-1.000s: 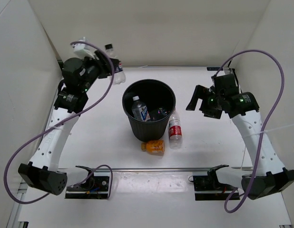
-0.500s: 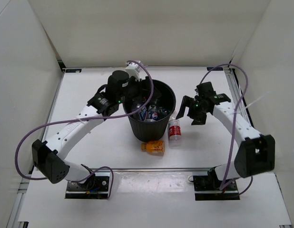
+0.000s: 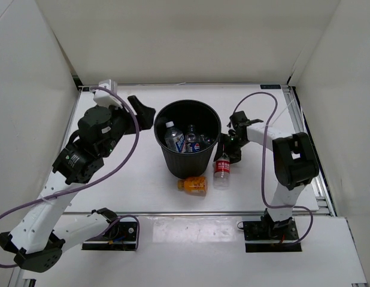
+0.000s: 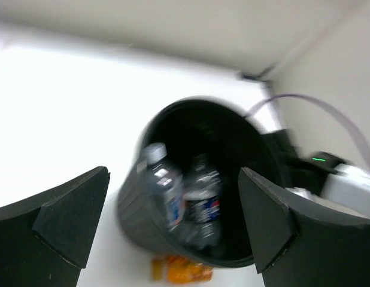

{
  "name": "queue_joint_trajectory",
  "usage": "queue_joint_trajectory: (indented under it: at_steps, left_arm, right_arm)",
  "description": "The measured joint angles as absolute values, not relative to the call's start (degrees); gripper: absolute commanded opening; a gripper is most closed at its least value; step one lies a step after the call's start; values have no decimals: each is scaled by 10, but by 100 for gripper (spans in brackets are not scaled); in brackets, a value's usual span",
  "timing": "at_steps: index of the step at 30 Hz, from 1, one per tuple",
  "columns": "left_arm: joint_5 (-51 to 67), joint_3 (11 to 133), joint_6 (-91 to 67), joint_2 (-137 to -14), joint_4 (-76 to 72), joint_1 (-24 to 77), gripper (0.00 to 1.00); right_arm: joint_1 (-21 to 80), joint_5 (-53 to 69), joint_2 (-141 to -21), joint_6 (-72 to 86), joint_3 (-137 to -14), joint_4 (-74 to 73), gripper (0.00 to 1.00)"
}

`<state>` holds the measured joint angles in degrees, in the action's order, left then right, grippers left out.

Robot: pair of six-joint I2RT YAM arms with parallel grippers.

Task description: Put the plastic bottles in the bin

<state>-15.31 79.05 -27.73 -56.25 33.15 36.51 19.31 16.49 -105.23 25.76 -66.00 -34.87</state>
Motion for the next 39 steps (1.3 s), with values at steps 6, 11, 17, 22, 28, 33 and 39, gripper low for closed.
queue_joint_trajectory:
  at_steps: [6, 11, 17, 22, 28, 33, 39]
  left_arm:
    - [-253, 683, -365, -513, 435, 357, 100]
    - [-284, 558, -472, -455, 489, 353, 100]
    - [-260, 442, -559, -429, 495, 349, 100]
    - [-231, 429, -578, -481, 495, 335, 100]
    - [-219, 452, -574, -533, 494, 307, 100]
    - [-220, 464, -570, -539, 493, 289, 100]
    - [-220, 461, -566, -538, 495, 256, 100]
  right_arm:
    - [190, 139, -947, 276, -593, -384, 40]
    - [188, 85, -770, 312, -741, -497, 47]
    - [241, 16, -808, 312, -1142, -496, 50]
    - [329, -11, -895, 297, -1243, -493, 70]
    - [382, -21, -984, 304, -1143, -537, 100]
    - [349, -50, -870, 312, -1036, -559, 100]
    - [321, -85, -503, 316, -757, -495, 100]
